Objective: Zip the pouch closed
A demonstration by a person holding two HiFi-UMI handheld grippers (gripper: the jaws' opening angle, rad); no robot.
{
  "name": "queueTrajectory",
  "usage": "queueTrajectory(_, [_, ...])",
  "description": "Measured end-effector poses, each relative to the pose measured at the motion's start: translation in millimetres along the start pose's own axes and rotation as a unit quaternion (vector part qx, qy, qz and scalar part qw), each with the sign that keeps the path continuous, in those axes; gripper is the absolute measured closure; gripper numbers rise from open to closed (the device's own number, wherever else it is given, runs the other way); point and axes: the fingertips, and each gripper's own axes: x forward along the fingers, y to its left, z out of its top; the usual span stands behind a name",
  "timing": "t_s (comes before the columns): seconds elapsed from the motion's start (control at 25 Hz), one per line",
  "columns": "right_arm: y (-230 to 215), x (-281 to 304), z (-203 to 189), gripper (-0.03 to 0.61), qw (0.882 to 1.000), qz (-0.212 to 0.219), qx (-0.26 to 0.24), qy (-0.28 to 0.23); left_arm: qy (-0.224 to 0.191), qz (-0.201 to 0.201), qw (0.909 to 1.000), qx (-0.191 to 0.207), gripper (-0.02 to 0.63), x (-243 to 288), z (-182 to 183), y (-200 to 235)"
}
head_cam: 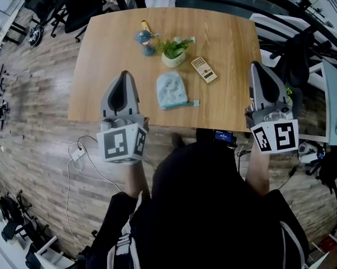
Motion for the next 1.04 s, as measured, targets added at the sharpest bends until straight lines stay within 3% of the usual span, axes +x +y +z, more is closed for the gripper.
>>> queueTrajectory(1.04, [5.3,-0.4,-3.5,0.566,1.0,0.001,-0.009,0.012,0.0,-0.016,0.9993,-0.034,0.615,-2.6,-1.5,-0.5])
